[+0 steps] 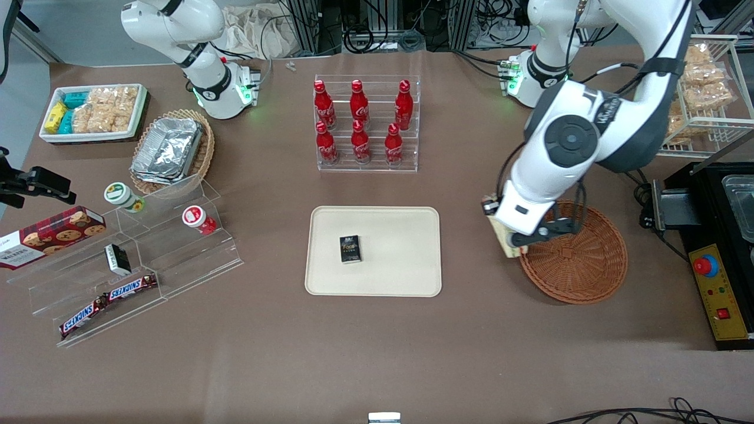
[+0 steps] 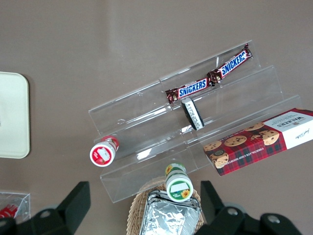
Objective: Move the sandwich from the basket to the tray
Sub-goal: 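Lift the sandwich and carry it with the left gripper to the white tray, then lower the sandwich onto the tray beside the dark box and open the left gripper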
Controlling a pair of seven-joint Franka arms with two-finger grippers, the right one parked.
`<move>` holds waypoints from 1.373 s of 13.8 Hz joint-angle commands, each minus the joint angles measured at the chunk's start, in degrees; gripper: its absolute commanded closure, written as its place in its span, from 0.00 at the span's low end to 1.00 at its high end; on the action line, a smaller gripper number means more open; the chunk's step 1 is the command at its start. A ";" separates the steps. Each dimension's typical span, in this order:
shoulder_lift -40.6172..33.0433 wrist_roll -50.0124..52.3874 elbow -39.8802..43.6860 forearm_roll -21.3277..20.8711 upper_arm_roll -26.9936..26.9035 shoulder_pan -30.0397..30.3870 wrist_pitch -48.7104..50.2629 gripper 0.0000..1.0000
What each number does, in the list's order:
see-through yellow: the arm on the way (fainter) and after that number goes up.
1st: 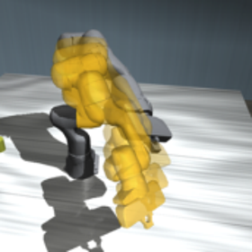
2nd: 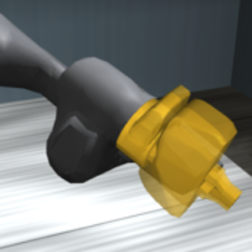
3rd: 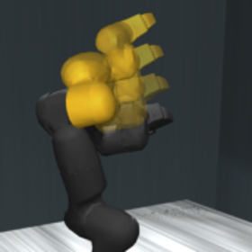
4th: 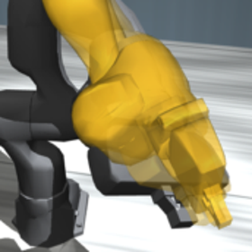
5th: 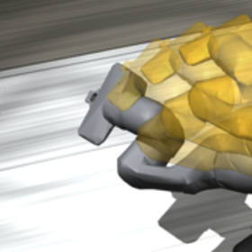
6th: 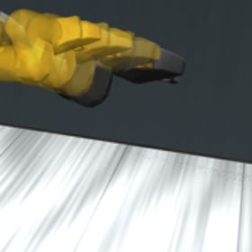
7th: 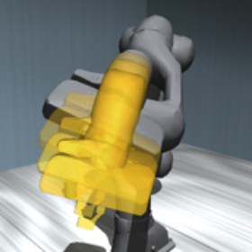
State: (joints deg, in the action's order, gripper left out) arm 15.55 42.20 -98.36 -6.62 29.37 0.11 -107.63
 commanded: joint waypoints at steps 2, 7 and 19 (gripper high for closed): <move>4.13 -3.69 2.47 -0.59 2.36 -2.38 -3.10 0.81; 11.94 -5.72 6.42 -0.85 2.27 -7.48 -7.23 0.81; 25.23 -2.03 7.57 -11.23 1.92 -9.86 -17.69 0.78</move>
State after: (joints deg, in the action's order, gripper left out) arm 39.35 38.99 -92.70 -16.36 31.59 -8.83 -124.64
